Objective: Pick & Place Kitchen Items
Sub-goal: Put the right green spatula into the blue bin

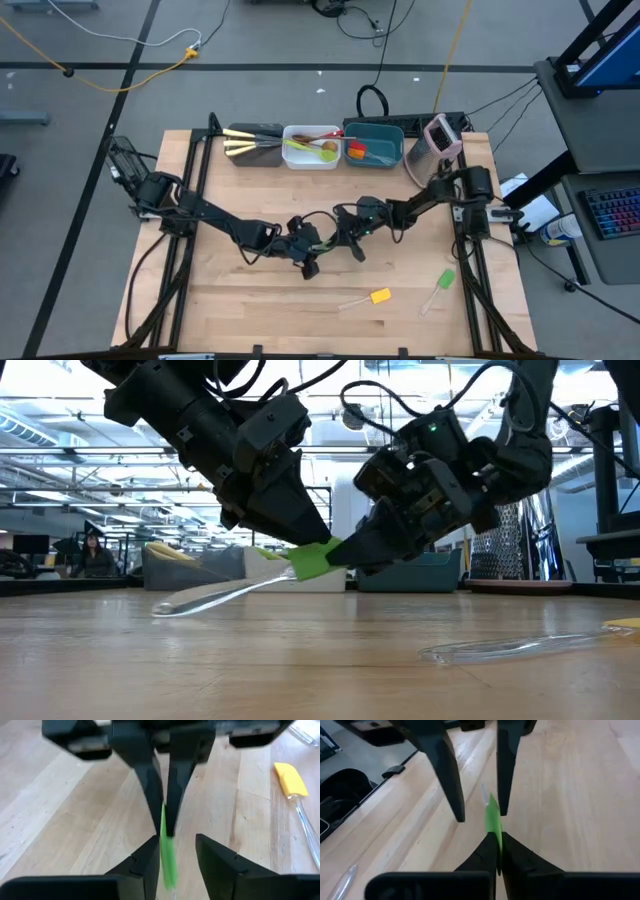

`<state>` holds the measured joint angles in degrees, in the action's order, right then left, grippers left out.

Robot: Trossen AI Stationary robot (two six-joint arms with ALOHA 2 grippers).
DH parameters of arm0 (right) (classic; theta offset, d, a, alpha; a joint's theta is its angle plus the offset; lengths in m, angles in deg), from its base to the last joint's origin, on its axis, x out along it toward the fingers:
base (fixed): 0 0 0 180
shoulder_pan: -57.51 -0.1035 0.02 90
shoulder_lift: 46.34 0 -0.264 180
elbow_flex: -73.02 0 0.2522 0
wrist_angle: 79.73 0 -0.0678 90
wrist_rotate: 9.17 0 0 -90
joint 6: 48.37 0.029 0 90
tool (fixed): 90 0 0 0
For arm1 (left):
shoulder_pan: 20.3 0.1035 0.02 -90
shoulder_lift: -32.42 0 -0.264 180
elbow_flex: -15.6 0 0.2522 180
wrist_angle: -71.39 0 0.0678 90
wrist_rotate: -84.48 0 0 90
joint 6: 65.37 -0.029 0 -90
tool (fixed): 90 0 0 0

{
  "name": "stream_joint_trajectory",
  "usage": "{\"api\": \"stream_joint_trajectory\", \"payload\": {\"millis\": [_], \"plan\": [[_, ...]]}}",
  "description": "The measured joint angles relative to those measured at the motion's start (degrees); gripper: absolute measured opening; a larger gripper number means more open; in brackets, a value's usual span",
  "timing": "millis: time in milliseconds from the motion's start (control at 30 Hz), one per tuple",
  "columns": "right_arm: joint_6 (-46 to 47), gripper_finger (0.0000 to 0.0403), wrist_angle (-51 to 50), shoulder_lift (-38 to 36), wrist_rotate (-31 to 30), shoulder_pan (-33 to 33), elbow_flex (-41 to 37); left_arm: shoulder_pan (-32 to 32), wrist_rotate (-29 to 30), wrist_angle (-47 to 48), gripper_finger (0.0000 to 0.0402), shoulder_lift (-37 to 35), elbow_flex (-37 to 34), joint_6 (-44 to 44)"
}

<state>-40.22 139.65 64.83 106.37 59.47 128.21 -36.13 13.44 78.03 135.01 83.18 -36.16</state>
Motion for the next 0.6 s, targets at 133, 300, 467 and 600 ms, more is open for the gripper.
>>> {"api": "stream_joint_trajectory", "payload": {"millis": [133, 300, 467, 600], "plan": [[-1.7, 0.0001, -0.2, -3.7, -0.2, -0.1, -3.2, 0.0, 0.0, 0.9, 0.0138, 0.0, 0.0, 0.0], [-2.0, 0.0001, -0.1, -9.0, -0.6, 0.0, -7.5, 0.0, 0.1, 1.4, 0.0136, 0.0, 0.0, 1.3], [-2.1, 0.0001, -1.3, -15.3, -8.2, -0.1, -13.6, 0.0, 0.6, 1.3, 0.0136, 0.0, 0.0, 1.2], [-2.9, 0.0001, -5.1, -23.5, -13.4, 0.0, -18.8, 0.0, 0.6, 1.1, 0.0136, 0.0, 0.0, 1.6]]}}
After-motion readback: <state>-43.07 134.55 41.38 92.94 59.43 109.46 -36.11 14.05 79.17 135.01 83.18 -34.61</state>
